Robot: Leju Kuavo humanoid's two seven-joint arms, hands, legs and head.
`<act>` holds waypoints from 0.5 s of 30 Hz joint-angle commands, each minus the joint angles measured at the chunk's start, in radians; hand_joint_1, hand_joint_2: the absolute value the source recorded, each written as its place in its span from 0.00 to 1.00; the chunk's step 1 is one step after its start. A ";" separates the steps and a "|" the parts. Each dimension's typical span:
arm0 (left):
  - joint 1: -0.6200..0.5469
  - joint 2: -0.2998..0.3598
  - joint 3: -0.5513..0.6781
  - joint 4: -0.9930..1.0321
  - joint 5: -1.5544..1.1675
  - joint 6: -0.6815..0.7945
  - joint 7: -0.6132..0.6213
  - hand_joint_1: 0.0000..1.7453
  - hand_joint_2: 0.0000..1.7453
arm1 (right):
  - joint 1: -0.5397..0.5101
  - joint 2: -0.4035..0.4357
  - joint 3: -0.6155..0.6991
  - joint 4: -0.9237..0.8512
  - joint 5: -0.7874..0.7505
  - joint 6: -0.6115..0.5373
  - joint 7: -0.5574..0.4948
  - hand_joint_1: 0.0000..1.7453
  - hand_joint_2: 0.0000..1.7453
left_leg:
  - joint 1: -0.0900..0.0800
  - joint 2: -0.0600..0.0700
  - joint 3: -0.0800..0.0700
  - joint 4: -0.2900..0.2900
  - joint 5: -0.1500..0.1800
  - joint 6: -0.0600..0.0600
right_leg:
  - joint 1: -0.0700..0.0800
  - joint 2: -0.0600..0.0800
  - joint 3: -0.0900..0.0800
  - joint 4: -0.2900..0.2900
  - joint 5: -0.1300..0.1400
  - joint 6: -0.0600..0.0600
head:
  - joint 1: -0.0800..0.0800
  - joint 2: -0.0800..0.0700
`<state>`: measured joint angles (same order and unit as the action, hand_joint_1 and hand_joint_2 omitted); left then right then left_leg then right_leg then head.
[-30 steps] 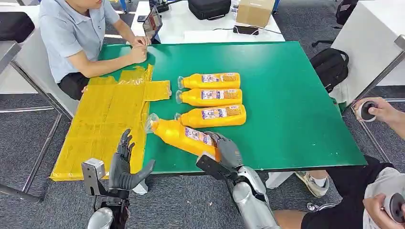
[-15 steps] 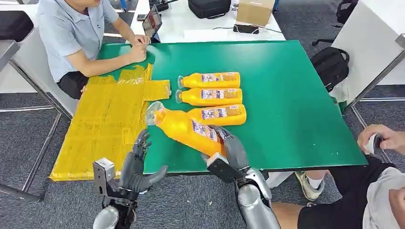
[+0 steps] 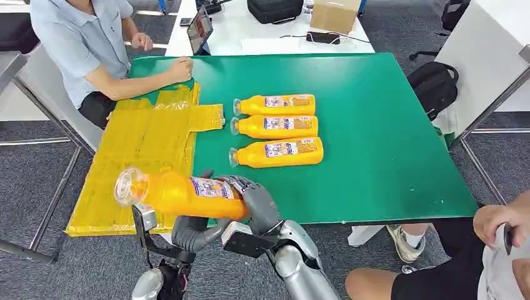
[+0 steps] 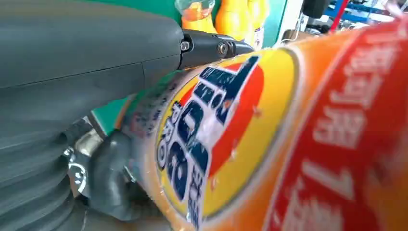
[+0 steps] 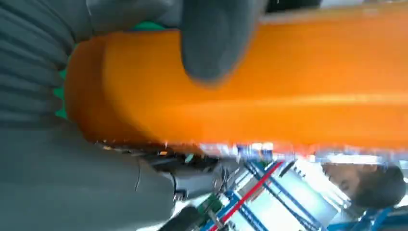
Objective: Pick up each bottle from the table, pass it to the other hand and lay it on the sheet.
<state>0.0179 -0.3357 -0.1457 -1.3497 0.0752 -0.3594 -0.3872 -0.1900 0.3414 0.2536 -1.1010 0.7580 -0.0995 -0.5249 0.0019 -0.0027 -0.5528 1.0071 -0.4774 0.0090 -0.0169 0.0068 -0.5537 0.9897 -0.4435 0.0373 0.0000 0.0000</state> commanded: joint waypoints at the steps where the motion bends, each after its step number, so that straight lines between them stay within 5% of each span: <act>1: -0.066 -0.012 0.012 0.026 0.031 0.034 -0.018 0.00 1.00 | -0.039 0.004 0.106 0.187 -0.015 -0.014 -0.017 1.00 1.00 | 0.001 -0.001 0.000 0.000 0.000 -0.001 | 0.001 -0.001 0.001 -0.001 0.000 -0.001 | 0.000 0.000; 8: -0.085 -0.010 0.090 -0.063 0.068 0.078 -0.076 0.00 1.00 | -0.026 0.002 0.144 0.229 -0.027 -0.025 -0.009 1.00 1.00 | 0.002 -0.001 -0.001 0.000 0.000 -0.001 | 0.002 -0.002 0.001 -0.001 0.000 -0.002 | 0.001 0.000; 9: -0.088 -0.013 0.104 -0.069 0.074 0.085 -0.076 0.08 1.00 | -0.027 0.002 0.148 0.236 -0.026 -0.025 0.000 1.00 1.00 | 0.002 -0.001 0.000 0.000 0.000 -0.001 | 0.002 -0.002 0.001 -0.001 0.000 -0.002 | 0.000 0.000; 10: -0.089 -0.013 0.109 -0.073 0.077 0.087 -0.076 0.60 1.00 | -0.027 0.001 0.151 0.240 -0.025 -0.026 0.005 1.00 1.00 | 0.002 -0.001 -0.001 0.001 0.000 -0.001 | 0.002 -0.002 0.000 -0.001 0.000 -0.003 | 0.001 0.000; 11: -0.093 -0.013 0.116 -0.069 0.089 0.094 -0.071 1.00 1.00 | -0.027 -0.001 0.160 0.244 -0.015 -0.033 0.013 0.98 1.00 | 0.002 -0.001 0.000 0.000 0.000 -0.001 | 0.003 -0.002 0.001 -0.001 0.001 -0.003 | 0.001 0.000; 14: -0.098 -0.013 0.125 -0.053 0.107 0.104 -0.068 1.00 1.00 | -0.025 -0.005 0.174 0.246 0.000 -0.040 0.022 0.89 1.00 | 0.002 -0.002 0.000 0.000 0.000 -0.001 | 0.002 -0.002 0.001 -0.001 0.000 -0.002 | 0.001 0.000; 15: -0.101 -0.013 0.127 -0.039 0.133 0.099 -0.058 1.00 1.00 | -0.023 -0.007 0.182 0.246 0.007 -0.040 0.026 0.30 1.00 | 0.001 -0.002 -0.001 0.000 0.000 -0.001 | 0.002 -0.002 0.000 -0.001 0.000 -0.001 | 0.001 0.000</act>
<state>0.0243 -0.3349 -0.0992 -1.3993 0.1461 -0.2773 -0.4513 -0.2232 0.3357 0.3655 -0.9781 0.7282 -0.1328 -0.5169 0.0018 -0.0029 -0.5530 1.0071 -0.4774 0.0090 -0.0166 0.0069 -0.5544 0.9896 -0.4435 0.0373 0.0008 0.0000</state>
